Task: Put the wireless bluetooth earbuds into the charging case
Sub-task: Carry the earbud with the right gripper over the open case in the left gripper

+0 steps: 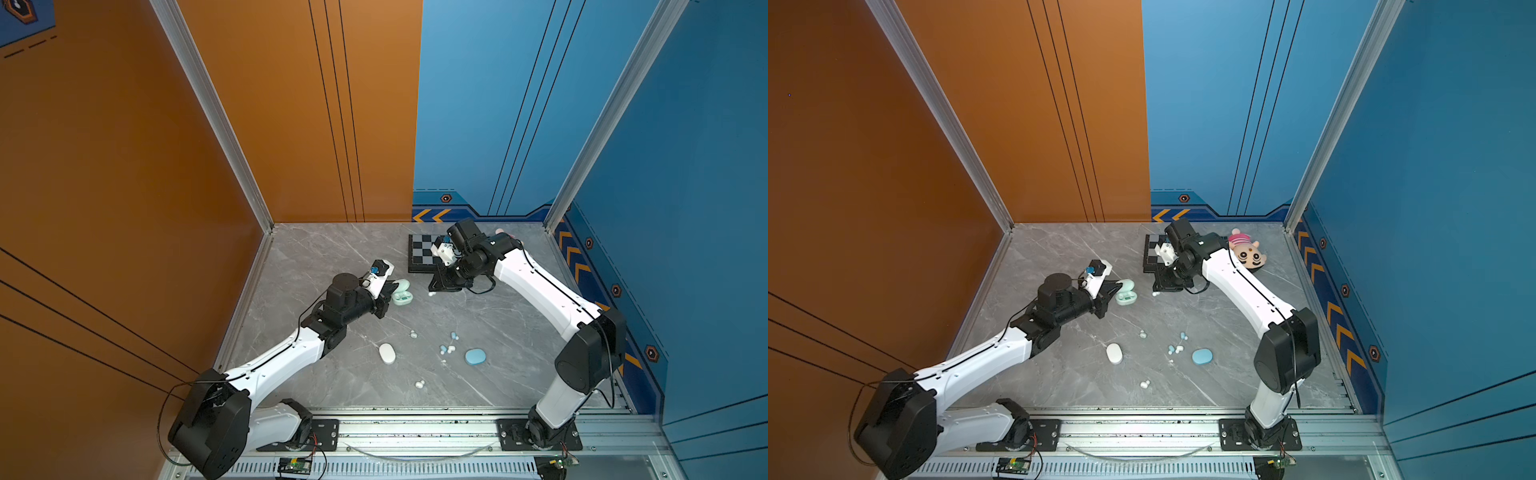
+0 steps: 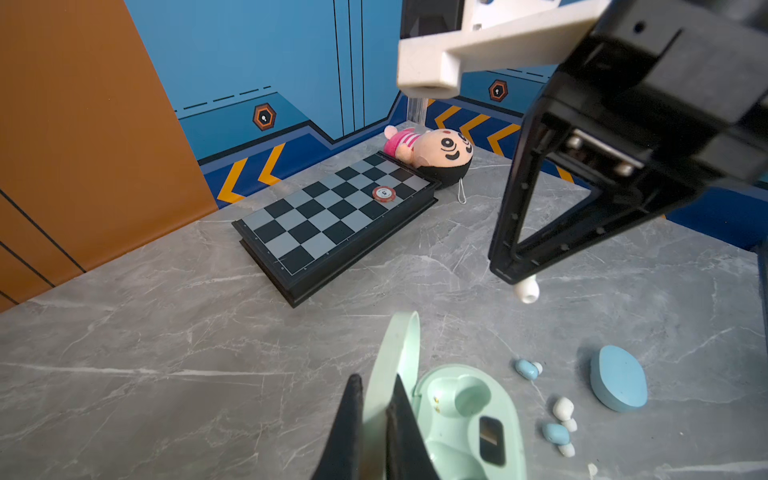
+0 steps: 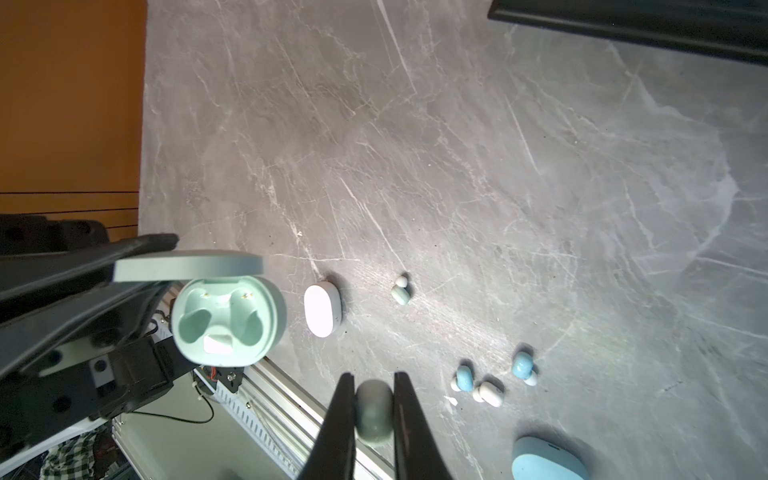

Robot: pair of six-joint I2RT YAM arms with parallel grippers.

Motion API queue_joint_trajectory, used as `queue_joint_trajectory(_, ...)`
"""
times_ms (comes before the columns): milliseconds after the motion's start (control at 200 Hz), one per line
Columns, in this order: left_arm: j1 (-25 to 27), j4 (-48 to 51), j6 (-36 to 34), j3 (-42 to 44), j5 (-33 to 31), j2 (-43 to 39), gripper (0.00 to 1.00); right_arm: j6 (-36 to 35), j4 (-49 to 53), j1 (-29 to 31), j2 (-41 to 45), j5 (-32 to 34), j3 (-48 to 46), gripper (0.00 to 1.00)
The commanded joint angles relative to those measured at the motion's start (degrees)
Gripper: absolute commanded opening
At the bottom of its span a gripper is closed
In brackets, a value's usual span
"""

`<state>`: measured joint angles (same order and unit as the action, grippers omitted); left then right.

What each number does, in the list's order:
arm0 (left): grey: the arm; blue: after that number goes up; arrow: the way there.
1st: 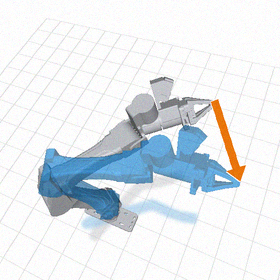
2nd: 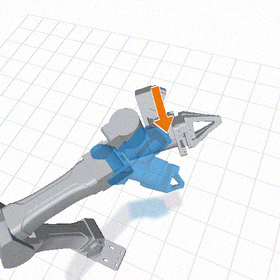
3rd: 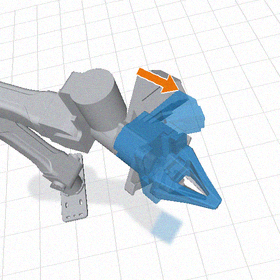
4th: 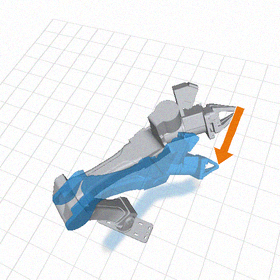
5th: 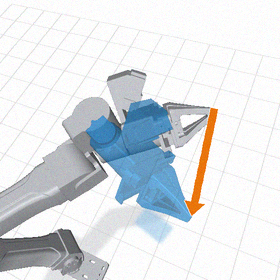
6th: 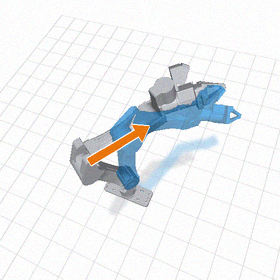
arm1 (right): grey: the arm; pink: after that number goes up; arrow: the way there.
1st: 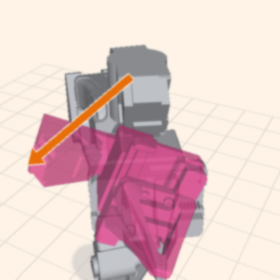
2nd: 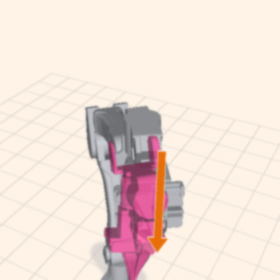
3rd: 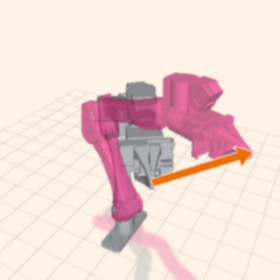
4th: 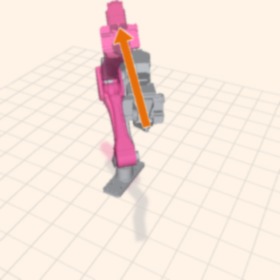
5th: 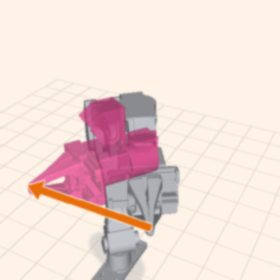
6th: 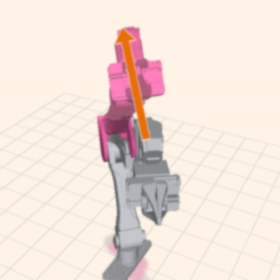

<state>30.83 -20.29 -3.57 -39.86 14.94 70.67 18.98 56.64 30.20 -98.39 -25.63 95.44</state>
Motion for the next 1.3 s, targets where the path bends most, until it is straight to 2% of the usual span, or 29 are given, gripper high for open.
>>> queue_joint_trajectory(0,0.7,-2.4,-2.0,-2.4,2.8,0.8,0.00,0.6,1.5,1.5,1.0,-3.2,2.9,0.16)
queue_joint_trajectory(375,1.7,-2.4,-1.8,-3.7,4.6,1.2,0.00,0.7,1.5,3.0,-0.5,-3.7,6.0,0.16)
queue_joint_trajectory(521,1.8,-2.4,-1.7,-3.7,4.8,1.2,0.00,1.0,1.4,3.0,-0.9,-2.7,6.0,0.19)
queue_joint_trajectory(1046,2.0,-2.4,-1.0,-4.4,5.5,1.4,0.00,0.8,1.3,3.4,-2.4,-2.0,5.6,0.20)
queue_joint_trajectory(1291,2.0,-2.4,-1.0,-4.3,5.3,0.9,0.00,0.8,1.3,4.0,-2.5,-1.8,5.5,0.27)
